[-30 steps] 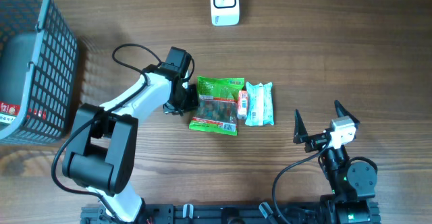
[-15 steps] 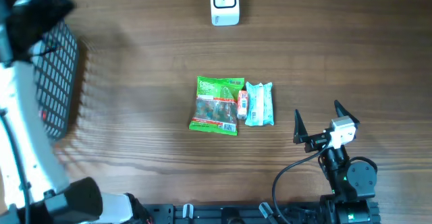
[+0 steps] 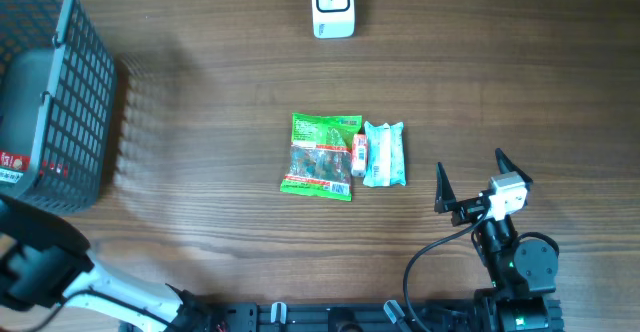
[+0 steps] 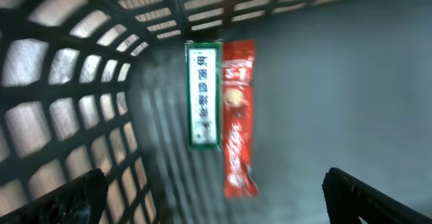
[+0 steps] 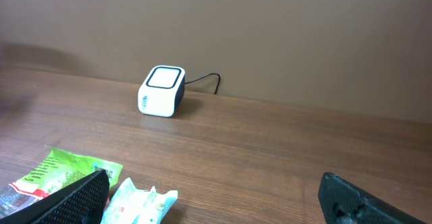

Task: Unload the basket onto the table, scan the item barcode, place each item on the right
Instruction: 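Reach the left gripper into the basket and grasp the red Nescafe stick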

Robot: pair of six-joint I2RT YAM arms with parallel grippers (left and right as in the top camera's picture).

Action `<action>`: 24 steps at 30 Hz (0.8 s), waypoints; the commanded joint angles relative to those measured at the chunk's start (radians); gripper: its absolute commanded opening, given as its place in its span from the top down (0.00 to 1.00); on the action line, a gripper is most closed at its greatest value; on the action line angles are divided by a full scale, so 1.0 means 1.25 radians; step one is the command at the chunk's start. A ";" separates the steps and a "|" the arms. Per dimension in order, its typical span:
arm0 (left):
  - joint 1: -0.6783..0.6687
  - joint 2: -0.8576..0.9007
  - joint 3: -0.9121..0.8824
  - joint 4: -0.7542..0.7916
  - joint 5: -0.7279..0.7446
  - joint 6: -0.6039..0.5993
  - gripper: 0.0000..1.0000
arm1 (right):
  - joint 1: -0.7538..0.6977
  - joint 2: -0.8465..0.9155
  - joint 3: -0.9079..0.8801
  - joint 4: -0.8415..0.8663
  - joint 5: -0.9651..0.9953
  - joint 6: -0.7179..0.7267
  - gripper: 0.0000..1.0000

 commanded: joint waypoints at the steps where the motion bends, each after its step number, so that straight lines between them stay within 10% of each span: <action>1: 0.007 0.079 -0.017 0.025 -0.017 -0.010 0.00 | 0.001 -0.004 -0.001 0.002 0.002 -0.011 0.00; 15: 0.006 0.143 -0.287 0.349 0.004 -0.010 0.01 | 0.001 -0.004 -0.001 0.002 0.002 -0.011 0.00; 18: 0.006 0.143 -0.293 0.357 0.039 -0.010 0.35 | 0.001 -0.004 -0.001 0.002 0.002 -0.011 0.00; 24: 0.006 0.118 -0.291 0.351 0.110 -0.010 0.62 | 0.001 -0.004 -0.001 0.002 0.002 -0.011 0.00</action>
